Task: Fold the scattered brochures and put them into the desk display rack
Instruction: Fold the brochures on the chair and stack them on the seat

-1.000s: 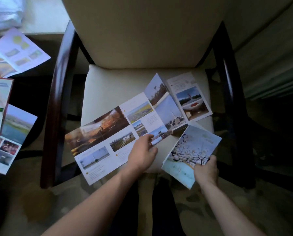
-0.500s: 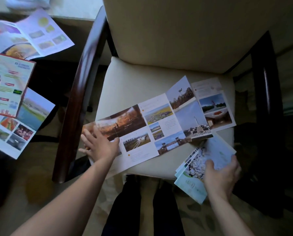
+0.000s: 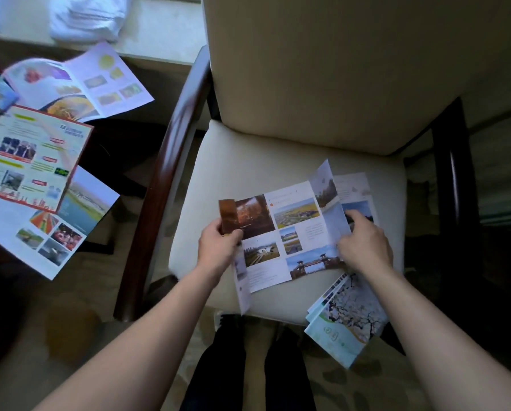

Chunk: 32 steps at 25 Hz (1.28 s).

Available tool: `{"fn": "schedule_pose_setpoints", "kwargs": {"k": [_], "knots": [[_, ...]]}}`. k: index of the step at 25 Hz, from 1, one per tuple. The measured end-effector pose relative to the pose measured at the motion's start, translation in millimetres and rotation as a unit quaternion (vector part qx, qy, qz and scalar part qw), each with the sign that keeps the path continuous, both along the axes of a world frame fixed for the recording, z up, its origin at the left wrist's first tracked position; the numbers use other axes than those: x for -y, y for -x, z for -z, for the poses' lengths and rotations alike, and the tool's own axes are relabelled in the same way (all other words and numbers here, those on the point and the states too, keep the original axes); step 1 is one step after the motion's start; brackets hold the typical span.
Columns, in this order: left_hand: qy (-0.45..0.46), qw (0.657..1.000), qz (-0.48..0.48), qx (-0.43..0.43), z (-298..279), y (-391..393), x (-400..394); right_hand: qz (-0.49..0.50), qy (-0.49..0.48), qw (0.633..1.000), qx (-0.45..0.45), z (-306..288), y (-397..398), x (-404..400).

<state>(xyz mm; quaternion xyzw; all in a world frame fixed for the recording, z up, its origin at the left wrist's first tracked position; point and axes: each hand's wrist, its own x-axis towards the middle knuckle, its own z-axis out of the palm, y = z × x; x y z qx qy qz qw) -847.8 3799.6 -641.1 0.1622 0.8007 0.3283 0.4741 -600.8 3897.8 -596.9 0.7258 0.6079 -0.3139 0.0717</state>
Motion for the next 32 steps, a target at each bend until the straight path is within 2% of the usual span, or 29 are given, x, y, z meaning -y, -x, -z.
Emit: {"fn": "schedule_pose_setpoints", "kwargs": {"k": [5,12,16,19,21,24,25,27,28,29,30,31,32], "knots": [[-0.031,0.999,0.042,0.001,-44.8,-24.1,-37.6,-0.040,-0.023,0.998,-0.051,-39.4,9.9,-2.9],[-0.134,0.983,0.126,-0.008,-179.2,-41.6,-109.8,-0.032,-0.045,0.980,-0.192,-166.0,45.0,-46.8],[-0.195,0.974,0.115,0.002,-269.8,-43.7,-138.1,-0.024,-0.054,0.951,-0.303,-246.7,66.7,-66.4],[-0.264,0.957,0.119,0.006,-317.8,-44.1,-144.4,0.064,-0.060,0.905,-0.417,-281.8,84.7,-74.2],[-0.316,0.934,0.163,-0.031,-337.4,-42.3,-144.2,0.135,-0.059,0.866,-0.478,-298.9,93.6,-76.1],[-0.340,0.914,0.214,-0.053,-343.3,-33.7,-136.9,0.158,-0.111,0.861,-0.471,-311.2,95.3,-75.5],[-0.333,0.916,0.207,-0.087,-338.4,-27.4,-135.4,0.162,-0.121,0.864,-0.461,-313.5,93.1,-74.9],[-0.302,0.914,0.154,-0.222,-325.4,-5.6,-132.5,0.155,-0.115,0.867,-0.460,-317.1,85.4,-74.8],[-0.274,0.923,0.118,-0.241,-318.9,9.1,-131.5,0.144,-0.100,0.865,-0.470,-318.1,81.0,-75.5],[-0.242,0.946,0.097,-0.190,-312.2,24.2,-130.9,0.133,-0.082,0.862,-0.483,-318.9,77.3,-76.2],[-0.223,0.969,0.082,-0.072,-306.6,36.2,-128.3,0.124,-0.064,0.858,-0.494,-318.8,73.8,-76.8],[-0.208,0.973,0.079,0.066,-303.0,43.8,-124.1,0.115,-0.050,0.857,-0.500,-318.3,71.2,-77.3],[-0.194,0.961,0.083,0.176,-300.2,48.3,-119.0,0.110,-0.042,0.858,-0.500,-317.1,69.5,-77.4]]}}
